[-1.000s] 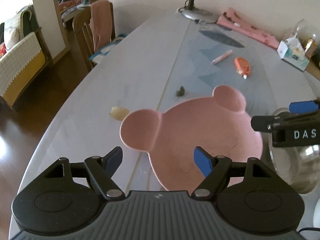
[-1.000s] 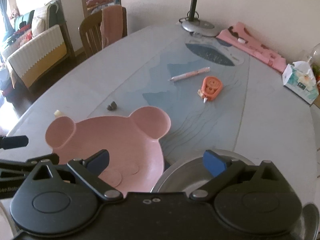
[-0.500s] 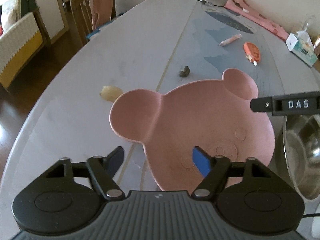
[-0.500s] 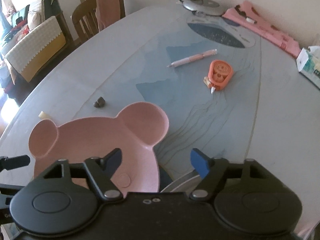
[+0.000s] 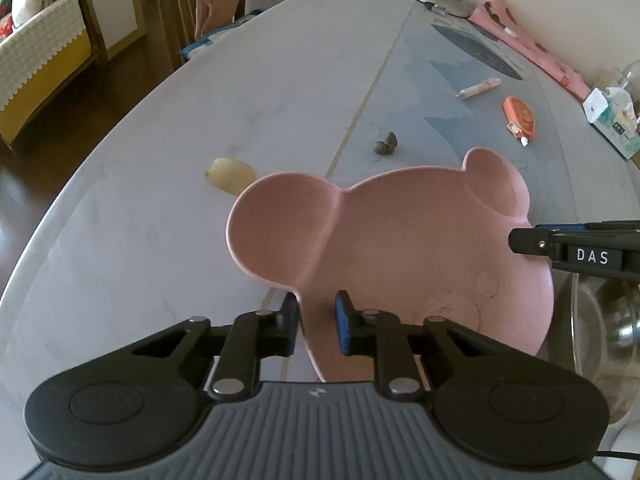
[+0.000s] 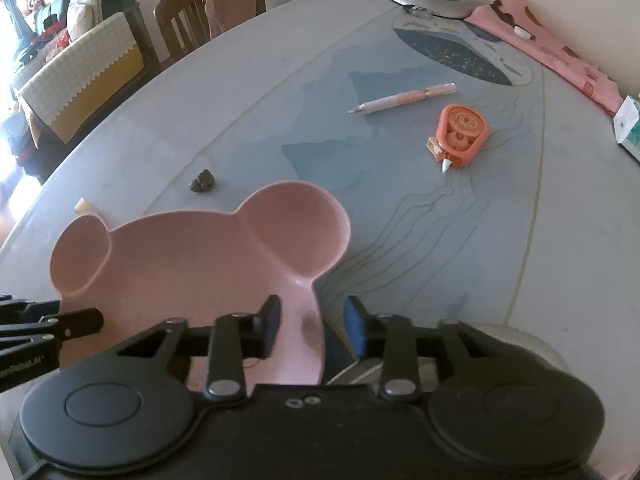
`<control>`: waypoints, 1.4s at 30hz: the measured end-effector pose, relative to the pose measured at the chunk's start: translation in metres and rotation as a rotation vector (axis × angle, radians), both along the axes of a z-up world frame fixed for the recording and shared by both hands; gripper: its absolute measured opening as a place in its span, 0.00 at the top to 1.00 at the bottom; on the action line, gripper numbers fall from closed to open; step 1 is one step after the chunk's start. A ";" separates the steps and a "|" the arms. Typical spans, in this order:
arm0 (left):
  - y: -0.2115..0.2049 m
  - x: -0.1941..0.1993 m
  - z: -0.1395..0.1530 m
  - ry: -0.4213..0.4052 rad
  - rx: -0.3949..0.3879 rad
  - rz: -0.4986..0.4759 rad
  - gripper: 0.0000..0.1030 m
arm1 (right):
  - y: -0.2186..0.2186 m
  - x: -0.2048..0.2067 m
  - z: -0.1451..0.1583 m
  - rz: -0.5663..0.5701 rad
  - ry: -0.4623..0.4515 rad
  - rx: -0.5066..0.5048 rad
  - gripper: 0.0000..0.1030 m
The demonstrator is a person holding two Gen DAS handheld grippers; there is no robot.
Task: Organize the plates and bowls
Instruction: 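Lift the pink bear-shaped plate with both grippers and carry it toward the white plates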
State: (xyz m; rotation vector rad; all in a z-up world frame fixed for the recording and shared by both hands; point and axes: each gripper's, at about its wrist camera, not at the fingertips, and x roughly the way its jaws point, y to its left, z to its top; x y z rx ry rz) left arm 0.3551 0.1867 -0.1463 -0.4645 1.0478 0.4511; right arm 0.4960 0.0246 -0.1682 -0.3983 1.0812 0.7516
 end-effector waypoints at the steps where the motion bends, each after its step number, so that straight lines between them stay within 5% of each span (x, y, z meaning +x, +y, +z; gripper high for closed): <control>1: 0.000 0.000 0.000 -0.003 -0.001 0.000 0.84 | 0.001 0.001 -0.001 0.001 0.000 0.002 0.77; 7: 0.005 -0.005 0.000 -0.012 -0.004 0.013 0.86 | 0.003 -0.006 0.000 -0.008 -0.030 -0.013 0.90; 22: 0.016 -0.033 0.026 -0.044 -0.014 0.006 0.86 | 0.004 -0.039 0.029 -0.021 -0.077 0.009 0.92; 42: 0.024 -0.120 0.077 -0.072 0.007 -0.094 0.86 | -0.003 -0.139 0.080 -0.097 -0.076 0.020 0.93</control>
